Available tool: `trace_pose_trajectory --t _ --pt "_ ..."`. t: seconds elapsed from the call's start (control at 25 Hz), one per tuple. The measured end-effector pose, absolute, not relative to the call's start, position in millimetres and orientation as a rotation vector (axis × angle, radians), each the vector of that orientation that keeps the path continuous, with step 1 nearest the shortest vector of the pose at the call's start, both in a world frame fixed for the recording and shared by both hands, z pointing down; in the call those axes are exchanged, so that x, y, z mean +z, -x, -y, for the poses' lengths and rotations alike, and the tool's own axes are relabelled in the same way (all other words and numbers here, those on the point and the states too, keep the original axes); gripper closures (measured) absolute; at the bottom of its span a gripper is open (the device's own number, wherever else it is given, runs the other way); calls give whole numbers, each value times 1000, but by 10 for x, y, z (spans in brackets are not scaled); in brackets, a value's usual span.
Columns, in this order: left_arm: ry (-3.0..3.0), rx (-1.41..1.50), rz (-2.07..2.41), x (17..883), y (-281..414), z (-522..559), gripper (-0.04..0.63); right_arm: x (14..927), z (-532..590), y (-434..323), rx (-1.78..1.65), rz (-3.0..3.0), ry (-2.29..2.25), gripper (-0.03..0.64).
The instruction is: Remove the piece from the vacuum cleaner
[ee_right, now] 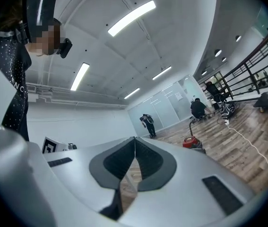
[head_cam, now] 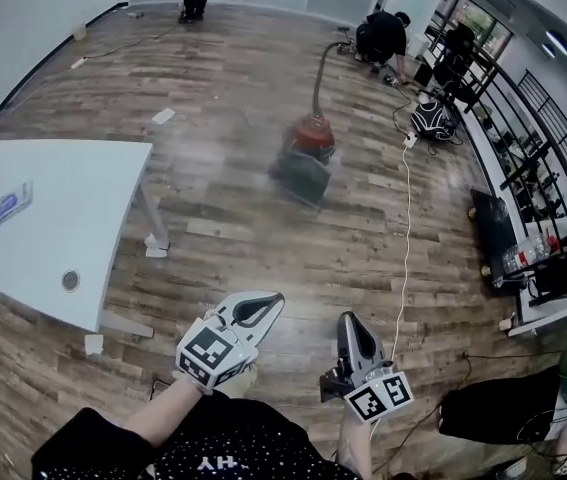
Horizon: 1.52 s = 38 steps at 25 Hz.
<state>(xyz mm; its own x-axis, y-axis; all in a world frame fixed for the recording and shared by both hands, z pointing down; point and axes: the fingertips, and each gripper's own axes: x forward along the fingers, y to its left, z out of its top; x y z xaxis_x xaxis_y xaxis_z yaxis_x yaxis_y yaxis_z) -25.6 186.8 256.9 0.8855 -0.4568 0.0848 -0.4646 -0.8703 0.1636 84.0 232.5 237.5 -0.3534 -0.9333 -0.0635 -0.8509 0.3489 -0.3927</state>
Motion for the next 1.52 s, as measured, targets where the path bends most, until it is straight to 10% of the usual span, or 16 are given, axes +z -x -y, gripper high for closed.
trace_pose_trajectory --t 1.52 --pt "-2863 -23 822 2426 -692 1901 586 2206 1459 -1892 -382 -2400 1487 604"
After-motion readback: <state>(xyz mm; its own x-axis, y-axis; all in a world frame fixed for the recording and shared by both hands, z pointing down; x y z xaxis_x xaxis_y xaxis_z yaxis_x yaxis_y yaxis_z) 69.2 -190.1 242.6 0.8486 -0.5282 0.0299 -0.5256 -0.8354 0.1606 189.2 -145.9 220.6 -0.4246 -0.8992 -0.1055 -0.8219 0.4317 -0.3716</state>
